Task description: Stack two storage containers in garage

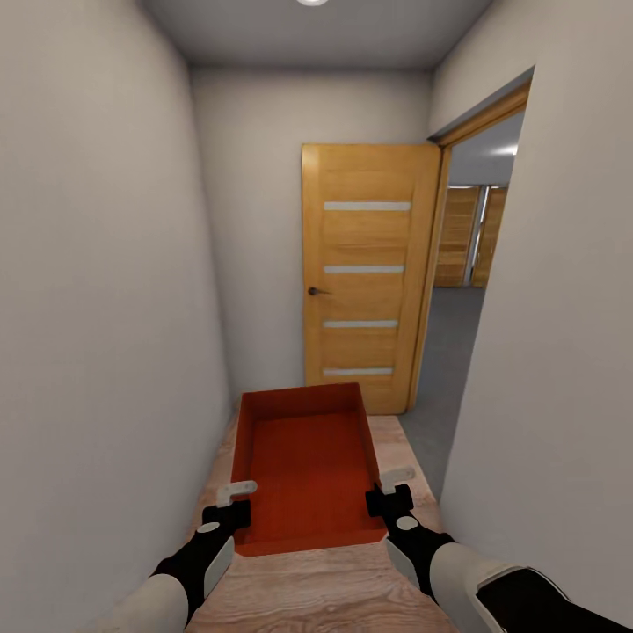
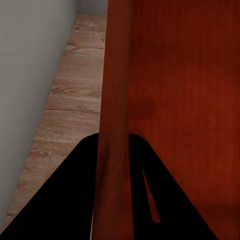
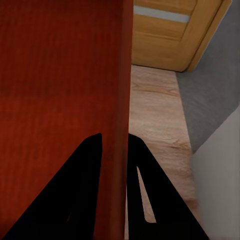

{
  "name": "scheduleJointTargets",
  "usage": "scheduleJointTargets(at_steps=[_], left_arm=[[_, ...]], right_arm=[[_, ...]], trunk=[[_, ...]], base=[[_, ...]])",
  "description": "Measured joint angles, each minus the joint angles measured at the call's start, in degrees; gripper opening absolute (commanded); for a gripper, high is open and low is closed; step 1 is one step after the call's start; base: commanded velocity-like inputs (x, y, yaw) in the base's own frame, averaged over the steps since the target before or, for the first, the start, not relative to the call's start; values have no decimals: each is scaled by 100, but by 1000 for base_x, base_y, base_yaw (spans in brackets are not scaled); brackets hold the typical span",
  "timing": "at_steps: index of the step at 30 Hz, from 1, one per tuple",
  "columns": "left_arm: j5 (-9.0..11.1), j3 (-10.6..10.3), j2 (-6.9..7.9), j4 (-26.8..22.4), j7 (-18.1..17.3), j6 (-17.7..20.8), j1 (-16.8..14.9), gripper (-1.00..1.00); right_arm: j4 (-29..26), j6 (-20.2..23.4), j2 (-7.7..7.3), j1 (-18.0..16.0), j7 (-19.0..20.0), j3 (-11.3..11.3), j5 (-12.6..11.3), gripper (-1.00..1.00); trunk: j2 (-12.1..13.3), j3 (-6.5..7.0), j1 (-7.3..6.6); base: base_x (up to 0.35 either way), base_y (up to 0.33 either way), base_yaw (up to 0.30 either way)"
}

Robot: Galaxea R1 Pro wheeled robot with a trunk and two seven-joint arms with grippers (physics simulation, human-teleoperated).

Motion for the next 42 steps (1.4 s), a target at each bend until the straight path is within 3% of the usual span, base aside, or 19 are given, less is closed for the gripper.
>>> scheduleJointTargets(at_steps=[25, 42], left_arm=[[4, -5, -1, 3, 1, -2, 2, -100], [6, -4, 1, 1, 0, -2, 3, -100]], right_arm=[[5, -8, -1, 3, 0, 5, -8, -100], [-2, 0, 0, 3, 2, 6, -5, -100]], trunk=[[6, -68, -1], [6, -74, -1]], base=[[322, 0, -207], [323, 24, -17]])
